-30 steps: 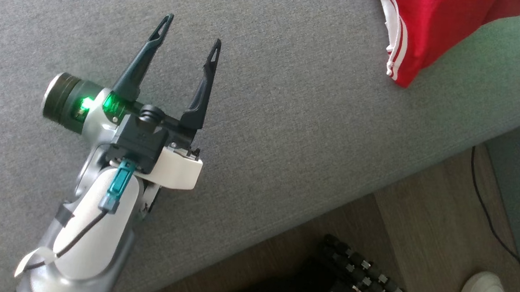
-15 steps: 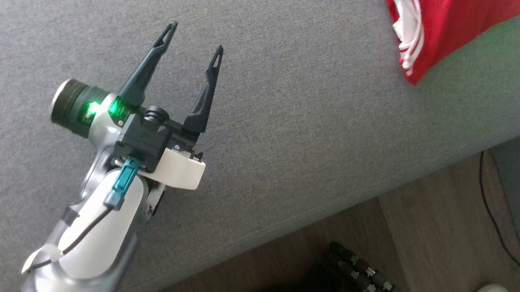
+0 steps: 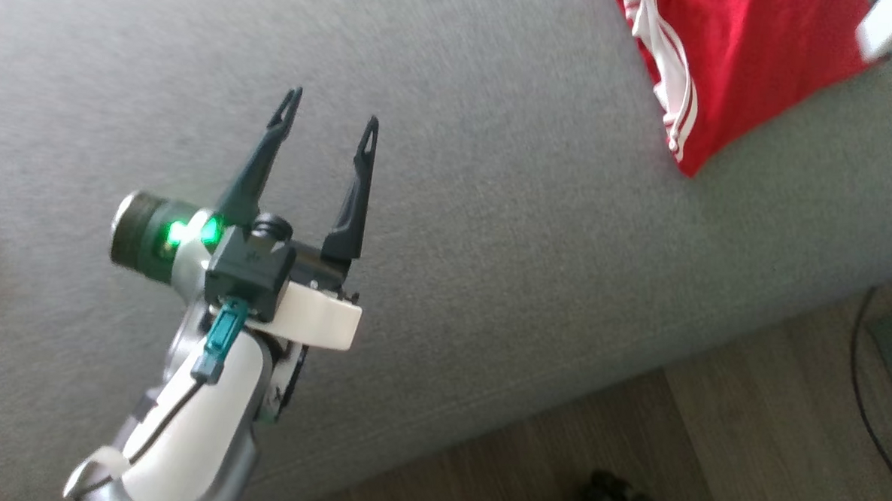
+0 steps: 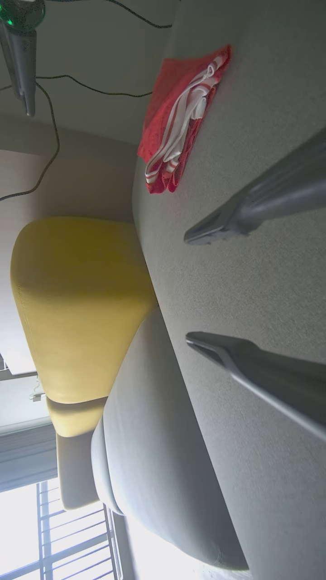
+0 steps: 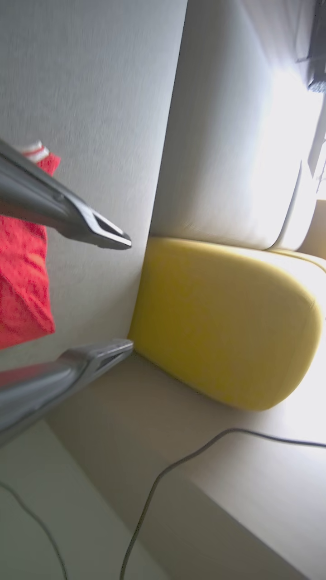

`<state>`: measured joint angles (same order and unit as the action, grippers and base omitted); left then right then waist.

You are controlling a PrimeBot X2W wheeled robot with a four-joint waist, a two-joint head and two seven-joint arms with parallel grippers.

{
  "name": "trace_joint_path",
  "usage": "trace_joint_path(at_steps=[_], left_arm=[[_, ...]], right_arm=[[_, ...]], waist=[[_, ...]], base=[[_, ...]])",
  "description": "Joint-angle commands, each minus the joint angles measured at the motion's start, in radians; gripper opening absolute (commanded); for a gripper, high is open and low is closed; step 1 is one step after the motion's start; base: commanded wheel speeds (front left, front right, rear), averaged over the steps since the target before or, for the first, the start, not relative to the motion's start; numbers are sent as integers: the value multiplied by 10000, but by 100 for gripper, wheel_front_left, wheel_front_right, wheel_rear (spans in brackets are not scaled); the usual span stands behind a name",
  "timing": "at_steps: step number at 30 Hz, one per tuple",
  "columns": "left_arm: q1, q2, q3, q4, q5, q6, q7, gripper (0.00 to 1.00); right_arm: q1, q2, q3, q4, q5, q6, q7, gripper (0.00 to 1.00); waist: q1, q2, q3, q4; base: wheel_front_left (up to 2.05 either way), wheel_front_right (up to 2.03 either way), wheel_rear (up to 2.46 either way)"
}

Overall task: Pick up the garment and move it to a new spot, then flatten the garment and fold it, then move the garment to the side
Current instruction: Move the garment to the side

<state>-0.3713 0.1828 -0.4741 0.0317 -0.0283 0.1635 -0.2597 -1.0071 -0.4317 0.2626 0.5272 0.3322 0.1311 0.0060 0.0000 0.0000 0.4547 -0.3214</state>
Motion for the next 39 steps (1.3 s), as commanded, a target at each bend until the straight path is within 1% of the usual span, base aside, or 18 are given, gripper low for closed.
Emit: trace_joint_path(at_steps=[1, 8, 13, 17, 22, 25, 28, 33, 39], left_arm=[[48, 16, 304, -383, -45, 91, -21, 100], [930, -183, 812, -598, -258, 458, -21, 100], [1595, -247, 1308, -759, -353, 635, -21, 100], [2078, -335, 1699, -819, -404, 703, -21, 100], [2685, -426, 1982, -768, -373, 651, -21, 100], [3003, -452, 2070, -655, -327, 562, -21, 100], [3236, -511, 2180, -575, -308, 495, -21, 100], [3520, -729, 2311, -731, -278, 382, -21, 100], [3803, -882, 2262, -724, -125, 298, -21, 100]], right_arm=[[373, 81, -54, -434, -81, -4, 59, 100], [1943, 800, -90, -2291, -312, -4, 112, 100], [3400, 1483, -452, -3145, -352, -4, -219, 100], [4730, 2220, -975, -3392, -446, -4, -701, 100], [6267, 2932, -1233, -3229, -1300, -4, -1630, 100], [6939, 3412, -1780, -3003, -1608, -4, -2169, 100], [7436, 3647, -2062, -2992, -2103, -4, -2489, 100], [8117, 3790, -2281, -3164, -2753, -4, -2658, 100], [8573, 3810, -2695, -3773, -2366, -4, -2674, 100]], waist=[[0, 0, -779, 529], [0, 0, -1987, 1438], [0, 0, -2592, 2161], [0, 0, -2989, 2724], [0, 0, -3411, 3300], [0, 0, -3618, 3548], [0, 0, -3777, 3706], [0, 0, -3946, 3841], [0, 0, -3980, 3897]], base=[[0, 0, 0], [0, 0, 0], [0, 0, 0], [0, 0, 0], [0, 0, 0], [0, 0, 0], [0, 0, 0], [0, 0, 0], [0, 0, 0]])
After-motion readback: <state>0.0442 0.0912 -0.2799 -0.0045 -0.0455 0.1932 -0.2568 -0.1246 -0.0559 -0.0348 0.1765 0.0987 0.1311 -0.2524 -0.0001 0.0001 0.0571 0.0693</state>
